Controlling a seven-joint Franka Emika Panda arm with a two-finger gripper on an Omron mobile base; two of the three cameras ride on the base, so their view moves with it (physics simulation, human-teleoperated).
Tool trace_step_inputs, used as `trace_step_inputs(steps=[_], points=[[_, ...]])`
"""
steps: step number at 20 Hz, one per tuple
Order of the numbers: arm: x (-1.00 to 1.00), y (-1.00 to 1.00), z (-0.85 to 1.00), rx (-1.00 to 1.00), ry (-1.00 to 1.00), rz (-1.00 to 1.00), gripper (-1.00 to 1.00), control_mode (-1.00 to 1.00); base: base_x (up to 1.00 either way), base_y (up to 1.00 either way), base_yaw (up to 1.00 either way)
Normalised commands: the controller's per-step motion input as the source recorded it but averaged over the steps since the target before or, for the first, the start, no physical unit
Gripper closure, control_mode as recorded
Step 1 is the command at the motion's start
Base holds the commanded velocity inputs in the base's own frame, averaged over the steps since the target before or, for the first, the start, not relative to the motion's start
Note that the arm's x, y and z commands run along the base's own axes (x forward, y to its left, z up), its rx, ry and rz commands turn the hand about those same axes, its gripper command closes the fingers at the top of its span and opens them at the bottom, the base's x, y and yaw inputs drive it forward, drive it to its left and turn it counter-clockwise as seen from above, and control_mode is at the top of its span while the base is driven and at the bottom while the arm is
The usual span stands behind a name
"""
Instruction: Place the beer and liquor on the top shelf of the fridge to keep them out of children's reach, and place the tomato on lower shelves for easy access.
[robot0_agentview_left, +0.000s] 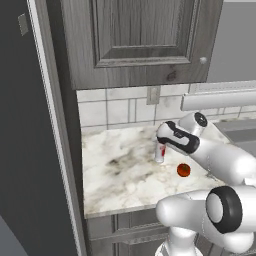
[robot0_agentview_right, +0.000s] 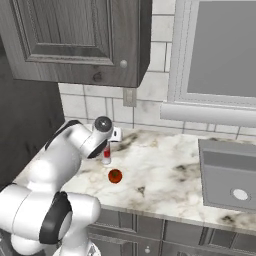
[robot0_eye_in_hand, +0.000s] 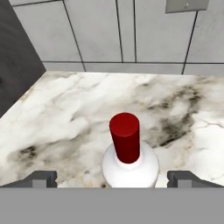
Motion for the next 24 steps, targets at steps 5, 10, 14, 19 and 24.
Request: trace_step_inputs(steps=[5,10,14,19,24], points=[[0.28,0.0,-0.22,0.0,0.0,0.0,-1.0,-1.0,0.0,0.0,0.0],[0.27,0.0,-0.2,0.0,0.0,0.0,-1.0,-1.0,0.0,0.0,0.0],[0.22,0.0,-0.2,0.0,0.0,0.0,1.0,-1.0,0.0,0.0,0.0],[0.17,0.0,-0.2,0.0,0.0,0.0,1.0,-1.0,0.0,0.0,0.0],[0.09,0.0,-0.08,0.0,0.0,0.0,1.0,-1.0,0.0,0.0,0.0]])
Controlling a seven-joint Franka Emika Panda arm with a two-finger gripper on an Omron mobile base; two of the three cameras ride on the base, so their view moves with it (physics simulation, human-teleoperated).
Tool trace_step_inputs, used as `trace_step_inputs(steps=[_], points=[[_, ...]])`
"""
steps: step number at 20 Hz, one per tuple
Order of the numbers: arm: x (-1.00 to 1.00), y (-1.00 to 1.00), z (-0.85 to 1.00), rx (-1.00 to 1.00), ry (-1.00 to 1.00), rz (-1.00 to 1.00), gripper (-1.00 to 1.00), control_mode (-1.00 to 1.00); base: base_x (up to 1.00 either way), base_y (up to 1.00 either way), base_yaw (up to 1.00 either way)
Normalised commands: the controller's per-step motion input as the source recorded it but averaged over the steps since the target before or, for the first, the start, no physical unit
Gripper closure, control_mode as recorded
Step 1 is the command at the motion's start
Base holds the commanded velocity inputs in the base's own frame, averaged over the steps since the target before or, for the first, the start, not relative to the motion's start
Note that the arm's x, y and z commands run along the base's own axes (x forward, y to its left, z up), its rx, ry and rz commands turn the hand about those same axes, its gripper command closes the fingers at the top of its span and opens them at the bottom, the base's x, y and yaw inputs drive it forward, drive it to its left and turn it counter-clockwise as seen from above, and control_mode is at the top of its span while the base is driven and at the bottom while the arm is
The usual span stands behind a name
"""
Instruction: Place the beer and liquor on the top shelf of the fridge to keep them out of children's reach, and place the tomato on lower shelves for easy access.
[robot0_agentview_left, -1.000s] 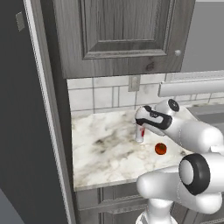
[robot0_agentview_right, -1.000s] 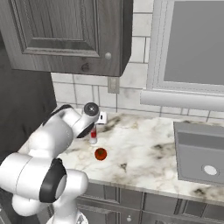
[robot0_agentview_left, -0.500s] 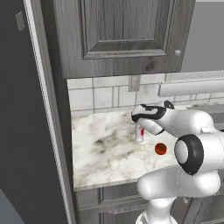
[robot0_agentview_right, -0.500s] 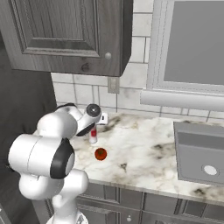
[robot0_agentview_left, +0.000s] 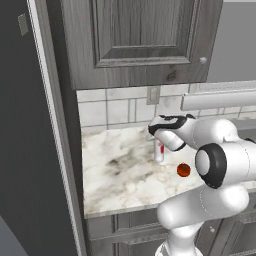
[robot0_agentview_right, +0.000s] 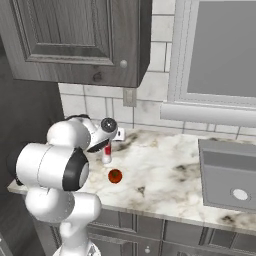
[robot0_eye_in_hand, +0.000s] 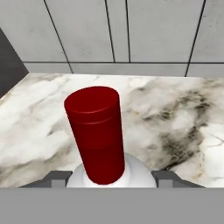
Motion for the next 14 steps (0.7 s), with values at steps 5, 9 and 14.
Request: trace_step_inputs(steps=[5,9,14], points=[[-0.13,-0.02,0.0,0.0,-0.02,0.0,1.0,-1.0,0.0,0.0,0.0],[-0.54,-0.24,0.1,0.0,0.0,0.0,1.0,-1.0,0.0,0.0,0.0],[-0.55,-0.3,0.54,0.0,0.0,0.01,1.0,-1.0,0.0,0.0,0.0]])
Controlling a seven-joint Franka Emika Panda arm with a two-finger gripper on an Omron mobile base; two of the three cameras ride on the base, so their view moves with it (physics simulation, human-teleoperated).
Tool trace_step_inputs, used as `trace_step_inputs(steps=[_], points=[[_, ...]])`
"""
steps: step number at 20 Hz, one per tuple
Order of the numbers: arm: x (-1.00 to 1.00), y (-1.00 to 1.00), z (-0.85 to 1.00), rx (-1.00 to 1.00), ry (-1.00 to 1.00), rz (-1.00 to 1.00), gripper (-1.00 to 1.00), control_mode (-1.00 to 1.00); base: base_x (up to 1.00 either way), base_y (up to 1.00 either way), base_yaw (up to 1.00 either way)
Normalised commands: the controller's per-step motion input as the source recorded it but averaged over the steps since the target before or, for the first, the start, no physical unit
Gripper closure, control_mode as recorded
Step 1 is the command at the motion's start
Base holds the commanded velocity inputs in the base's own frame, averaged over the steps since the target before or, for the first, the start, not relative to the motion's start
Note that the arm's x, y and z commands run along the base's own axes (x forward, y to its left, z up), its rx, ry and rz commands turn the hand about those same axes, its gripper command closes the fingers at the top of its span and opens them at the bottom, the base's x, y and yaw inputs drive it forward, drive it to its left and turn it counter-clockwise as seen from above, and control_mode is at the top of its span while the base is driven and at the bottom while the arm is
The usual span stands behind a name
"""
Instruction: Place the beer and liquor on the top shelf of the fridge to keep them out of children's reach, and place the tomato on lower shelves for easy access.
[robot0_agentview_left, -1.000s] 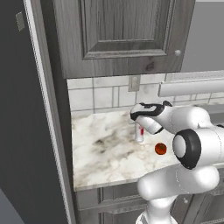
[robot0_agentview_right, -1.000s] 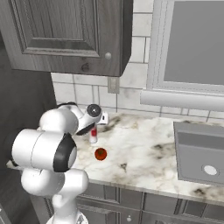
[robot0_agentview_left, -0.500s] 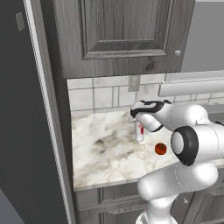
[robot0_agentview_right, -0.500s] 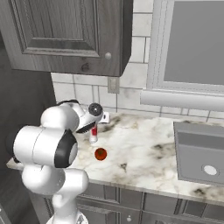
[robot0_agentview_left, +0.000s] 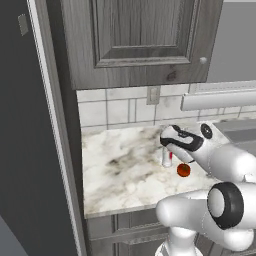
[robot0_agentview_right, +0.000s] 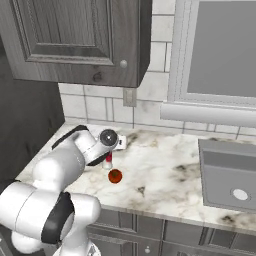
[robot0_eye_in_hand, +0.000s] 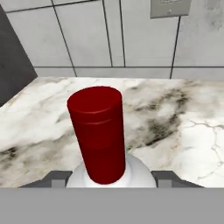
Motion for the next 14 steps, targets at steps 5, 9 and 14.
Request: trace_step_inputs(steps=[5,9,14], points=[[-0.7,-0.2,0.88,0.0,-0.02,0.01,1.0,-1.0,0.0,0.0,0.0],[-0.58,-0.28,1.0,0.01,-0.02,0.01,1.0,-1.0,0.0,0.0,0.0],[-0.59,-0.23,0.87,0.0,0.0,0.03,1.0,-1.0,0.0,0.0,0.0]])
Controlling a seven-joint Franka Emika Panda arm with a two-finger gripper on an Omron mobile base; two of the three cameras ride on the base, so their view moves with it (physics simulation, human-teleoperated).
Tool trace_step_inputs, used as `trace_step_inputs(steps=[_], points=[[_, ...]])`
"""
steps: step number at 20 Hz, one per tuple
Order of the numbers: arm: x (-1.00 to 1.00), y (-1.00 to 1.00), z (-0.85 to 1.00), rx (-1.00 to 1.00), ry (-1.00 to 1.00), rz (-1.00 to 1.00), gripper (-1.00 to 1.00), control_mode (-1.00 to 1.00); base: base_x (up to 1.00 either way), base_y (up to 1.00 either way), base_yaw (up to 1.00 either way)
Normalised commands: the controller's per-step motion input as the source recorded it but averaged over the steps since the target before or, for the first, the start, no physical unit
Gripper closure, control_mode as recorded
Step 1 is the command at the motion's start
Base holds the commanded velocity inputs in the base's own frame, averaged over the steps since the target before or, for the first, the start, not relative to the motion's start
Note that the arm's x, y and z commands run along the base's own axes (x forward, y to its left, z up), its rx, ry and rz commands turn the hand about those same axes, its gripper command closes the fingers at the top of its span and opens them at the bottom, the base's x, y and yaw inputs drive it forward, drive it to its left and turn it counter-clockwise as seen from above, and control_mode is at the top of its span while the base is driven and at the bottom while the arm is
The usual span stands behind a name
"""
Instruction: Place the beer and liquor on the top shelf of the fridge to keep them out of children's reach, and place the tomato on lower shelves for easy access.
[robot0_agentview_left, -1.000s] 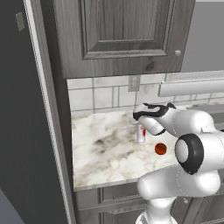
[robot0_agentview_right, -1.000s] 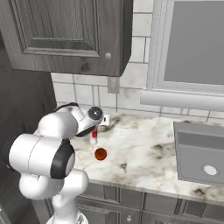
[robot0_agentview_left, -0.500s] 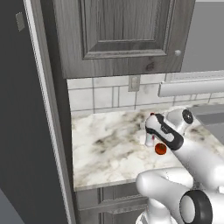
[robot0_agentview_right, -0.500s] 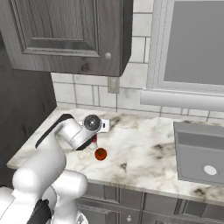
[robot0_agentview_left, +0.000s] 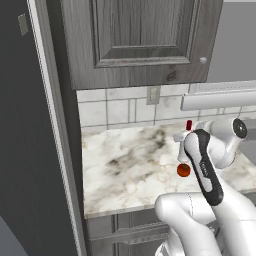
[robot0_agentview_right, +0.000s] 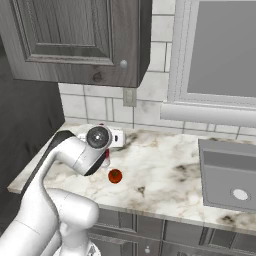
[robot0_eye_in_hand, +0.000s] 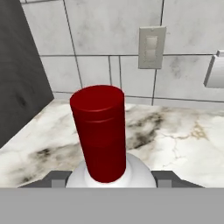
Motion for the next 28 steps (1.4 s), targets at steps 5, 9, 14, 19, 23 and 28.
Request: trace_step_inputs(steps=[5,9,14,19,23,28], points=[[-0.72,-0.2,0.79,0.01,0.0,0.07,1.0,-1.0,0.0,0.0,0.0],[-0.38,0.0,0.63,0.0,0.0,0.07,1.0,-1.0,0.0,0.0,0.0],[-0.44,0.0,0.54,0.0,0.0,0.13,1.0,-1.0,0.0,0.0,0.0],[-0.42,0.04,0.27,0.0,0.0,0.19,1.0,-1.0,0.0,0.0,0.0],[-0.59,0.3,0.04,-0.05,0.0,0.17,1.0,-1.0,0.0,0.0,0.0],[-0.51,0.54,0.04,-0.09,0.0,0.11,1.0,-1.0,0.0,0.0,0.0]])
